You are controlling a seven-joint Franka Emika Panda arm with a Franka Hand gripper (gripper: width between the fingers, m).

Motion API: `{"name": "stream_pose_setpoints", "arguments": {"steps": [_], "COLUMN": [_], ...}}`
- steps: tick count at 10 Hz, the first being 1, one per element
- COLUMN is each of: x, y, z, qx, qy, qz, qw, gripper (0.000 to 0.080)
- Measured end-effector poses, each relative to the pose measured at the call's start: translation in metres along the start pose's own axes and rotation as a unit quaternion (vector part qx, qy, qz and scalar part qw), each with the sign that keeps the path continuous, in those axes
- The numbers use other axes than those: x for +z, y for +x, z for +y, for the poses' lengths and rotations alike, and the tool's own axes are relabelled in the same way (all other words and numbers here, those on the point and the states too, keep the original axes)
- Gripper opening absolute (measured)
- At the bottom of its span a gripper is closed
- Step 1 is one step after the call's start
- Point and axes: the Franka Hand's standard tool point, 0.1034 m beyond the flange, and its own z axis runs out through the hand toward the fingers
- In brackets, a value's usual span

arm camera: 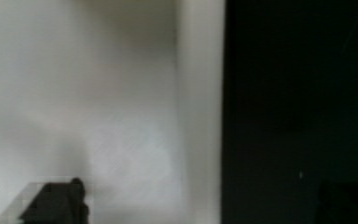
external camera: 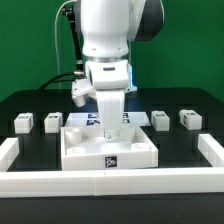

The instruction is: Assemble square table

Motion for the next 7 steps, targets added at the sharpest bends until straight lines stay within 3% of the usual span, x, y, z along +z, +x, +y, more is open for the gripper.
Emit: {"name": "stream_pose_setpoints", "arguments": {"steps": [2,3,4,5,6,7], "x": [0.0016,0.002,0.0021,0.0022,0.0024,0.0024], "y": [-0.0013,-0.0015,-0.0016,-0.0016,-0.0015,-0.0015], "z": [-0.0004,-0.0007,-0.0008,-0.0009,-0.001,-0.001], "qx": [0.004,0.004,0.004,0.004,0.004,0.004], "qy": [-0.001,0.0,0.0,0.0,0.0,0.0], "qz": [0.001,0.001,0.001,0.001,0.001,0.001], "qw": [1.0,1.0,1.0,1.0,1.0,1.0], "gripper": [0.065,0.0516,0.0516,0.0312,0.0312,0.013]}}
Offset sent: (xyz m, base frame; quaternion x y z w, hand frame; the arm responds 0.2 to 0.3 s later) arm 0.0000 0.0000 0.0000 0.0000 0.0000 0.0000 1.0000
